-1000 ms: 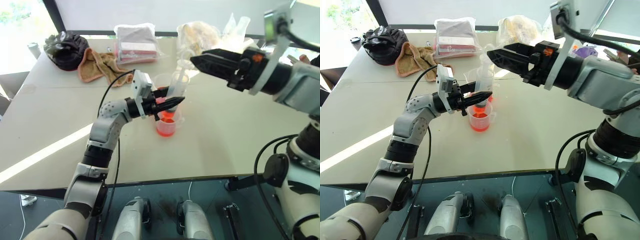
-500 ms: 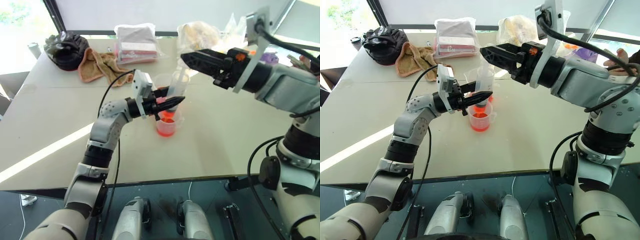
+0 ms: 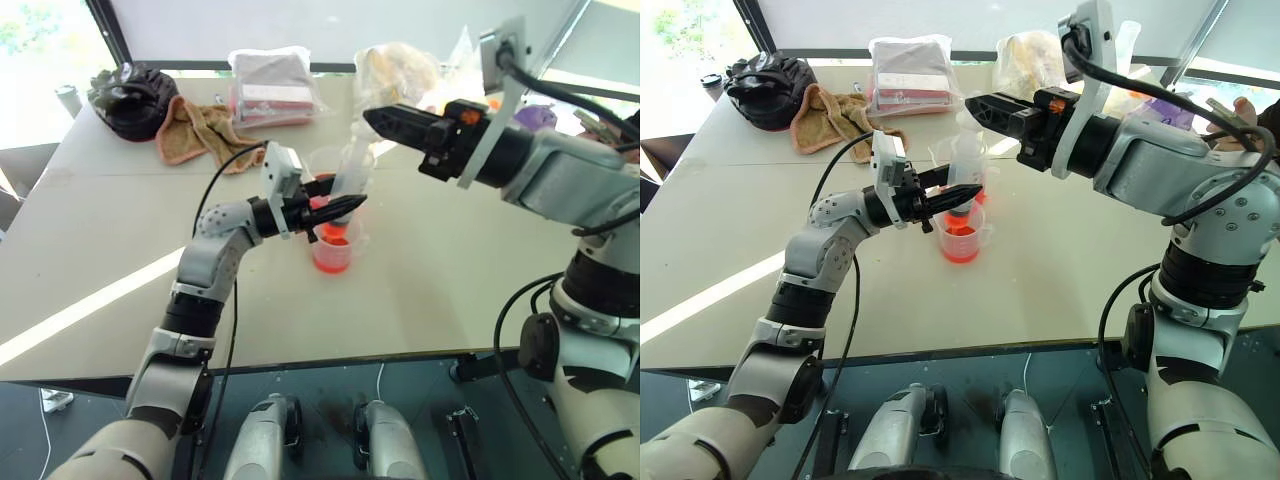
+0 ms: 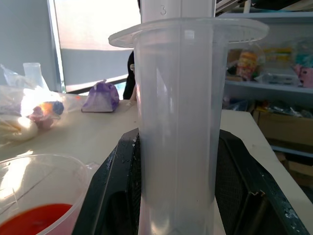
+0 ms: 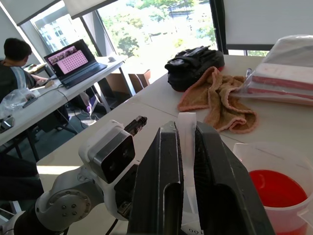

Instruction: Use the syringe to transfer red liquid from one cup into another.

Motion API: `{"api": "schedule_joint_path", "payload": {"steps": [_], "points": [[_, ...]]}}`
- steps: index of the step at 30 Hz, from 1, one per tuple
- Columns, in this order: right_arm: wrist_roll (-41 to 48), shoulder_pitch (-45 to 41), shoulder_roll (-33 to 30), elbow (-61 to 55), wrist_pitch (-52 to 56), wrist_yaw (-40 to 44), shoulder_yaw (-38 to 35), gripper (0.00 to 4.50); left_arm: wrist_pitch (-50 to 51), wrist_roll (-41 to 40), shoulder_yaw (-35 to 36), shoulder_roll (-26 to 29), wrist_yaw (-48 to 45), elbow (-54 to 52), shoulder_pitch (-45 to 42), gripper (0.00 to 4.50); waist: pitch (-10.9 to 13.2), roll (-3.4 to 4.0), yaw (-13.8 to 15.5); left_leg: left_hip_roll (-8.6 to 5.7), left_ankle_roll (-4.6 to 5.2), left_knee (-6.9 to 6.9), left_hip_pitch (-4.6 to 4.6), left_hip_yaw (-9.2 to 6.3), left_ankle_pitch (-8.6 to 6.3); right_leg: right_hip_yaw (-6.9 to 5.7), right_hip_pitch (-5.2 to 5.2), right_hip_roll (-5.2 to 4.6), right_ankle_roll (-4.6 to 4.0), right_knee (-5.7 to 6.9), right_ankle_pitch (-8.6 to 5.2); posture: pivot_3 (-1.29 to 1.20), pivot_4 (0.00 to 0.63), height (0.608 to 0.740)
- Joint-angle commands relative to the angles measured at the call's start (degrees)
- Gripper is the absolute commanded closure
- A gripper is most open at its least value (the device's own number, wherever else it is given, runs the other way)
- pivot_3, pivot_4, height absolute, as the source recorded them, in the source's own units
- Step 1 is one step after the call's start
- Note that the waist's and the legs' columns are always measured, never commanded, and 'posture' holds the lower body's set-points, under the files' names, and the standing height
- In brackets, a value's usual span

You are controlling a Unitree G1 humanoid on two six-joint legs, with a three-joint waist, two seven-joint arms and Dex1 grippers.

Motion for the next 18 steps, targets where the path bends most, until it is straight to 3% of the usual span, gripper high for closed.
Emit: {"api": "schedule_joint_path", "payload": {"steps": [1, 9, 18], "points": [[3.52, -1.26, -0.59, -0.36, 1.61, 0.56, 2.34, 4.46, -0.69, -0.03, -0.21, -0.39, -0.06, -1.77, -1.51, 3.10, 0.00, 0.00, 0.02, 0.00, 0.00, 0.00, 0.00, 0.00, 0.00, 0.00, 0.00, 0.00, 0.00, 0.00, 0.00, 0.00, 0.150, 0.740], [4.96, -3.03, -3.79, 1.28, 6.32, 1.76, 6.57, 4.46, -0.81, 0.02, 0.40, -0.73, 0.19, -0.56, -3.01, 3.10, 0.00, 0.00, -0.01, 0.00, 0.01, 0.00, 0.00, 0.00, -0.01, 0.00, -0.01, -0.02, 0.00, -0.02, 0.00, 0.00, 0.150, 0.740], [6.96, -2.55, -3.26, 2.41, 7.71, 0.85, 8.17, 4.46, -0.65, 0.15, 0.79, -1.30, 0.47, -0.62, -3.51, 3.10, 0.00, 0.00, 0.00, 0.01, 0.02, 0.00, 0.00, 0.00, -0.02, 0.00, -0.01, -0.03, 0.00, -0.02, 0.00, 0.00, 0.150, 0.740]]}}
